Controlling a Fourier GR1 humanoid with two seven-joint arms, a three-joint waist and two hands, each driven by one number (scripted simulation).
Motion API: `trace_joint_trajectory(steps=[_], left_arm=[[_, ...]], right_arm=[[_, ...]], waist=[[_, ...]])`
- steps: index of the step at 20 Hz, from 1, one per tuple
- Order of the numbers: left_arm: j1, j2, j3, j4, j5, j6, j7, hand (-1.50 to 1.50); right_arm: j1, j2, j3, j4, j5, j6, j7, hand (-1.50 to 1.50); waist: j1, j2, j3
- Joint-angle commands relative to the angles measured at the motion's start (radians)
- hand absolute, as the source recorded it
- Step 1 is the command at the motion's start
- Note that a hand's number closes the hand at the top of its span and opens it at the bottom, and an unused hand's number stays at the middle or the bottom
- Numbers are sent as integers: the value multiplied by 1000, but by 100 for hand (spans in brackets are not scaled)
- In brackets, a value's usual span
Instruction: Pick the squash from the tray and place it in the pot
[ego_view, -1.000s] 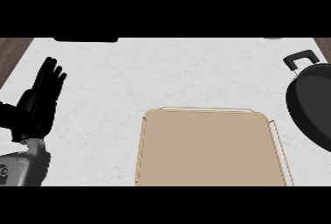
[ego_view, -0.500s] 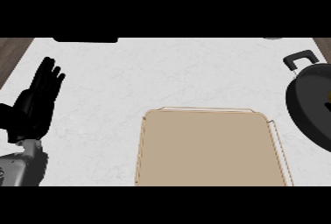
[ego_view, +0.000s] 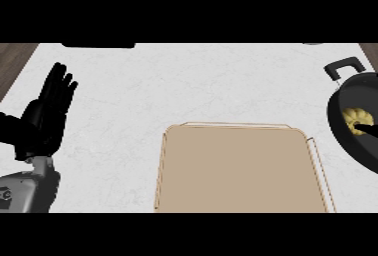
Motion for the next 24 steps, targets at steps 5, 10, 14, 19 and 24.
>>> trace_joint_trajectory(steps=[5,10,14,19,24], left_arm=[[-2,13,32,52,25,-39,-31,0],[23,7,29,12,21,-37,-29,0],[26,10,15,-28,-2,-22,18,0],[44,-14,8,-52,-6,-13,6,0],[-9,-30,5,32,-15,-12,-24,0]], right_arm=[[-104,-49,-175,174,-229,199,-118,-150],[-114,-160,-252,309,-302,310,-147,-150],[-63,-309,-274,385,-314,433,-178,-150],[-30,-361,-270,440,-314,486,-224,-150],[-11,-391,-266,442,-320,517,-237,-150]], waist=[[-10,-1,-1],[-3,0,0],[-4,0,2],[5,2,3],[2,8,5]])
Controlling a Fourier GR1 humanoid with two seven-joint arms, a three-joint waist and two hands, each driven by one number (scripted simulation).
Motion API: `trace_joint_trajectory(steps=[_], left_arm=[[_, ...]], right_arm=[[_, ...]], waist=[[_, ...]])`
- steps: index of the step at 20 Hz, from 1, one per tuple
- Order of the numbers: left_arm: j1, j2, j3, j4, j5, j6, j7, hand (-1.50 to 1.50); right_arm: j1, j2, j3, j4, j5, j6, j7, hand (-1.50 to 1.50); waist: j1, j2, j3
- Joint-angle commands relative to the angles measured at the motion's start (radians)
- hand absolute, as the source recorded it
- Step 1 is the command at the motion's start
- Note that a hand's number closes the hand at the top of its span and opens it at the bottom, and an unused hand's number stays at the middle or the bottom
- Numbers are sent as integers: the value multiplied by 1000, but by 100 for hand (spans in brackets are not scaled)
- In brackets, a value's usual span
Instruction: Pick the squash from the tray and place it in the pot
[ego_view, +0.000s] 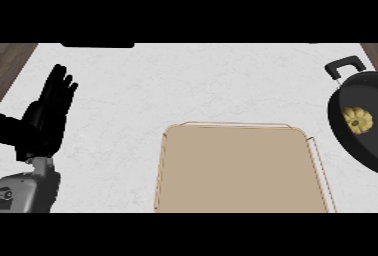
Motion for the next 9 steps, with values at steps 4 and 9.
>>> trace_joint_trajectory(steps=[4,9], left_arm=[[7,28,33,3,29,-33,5,0],[25,-22,-7,2,-10,0,-34,0]], right_arm=[[52,-78,-5,25,-17,152,-91,-150],[96,-79,3,17,-21,159,-131,-150]], waist=[[6,-1,2],[-4,-1,2]])
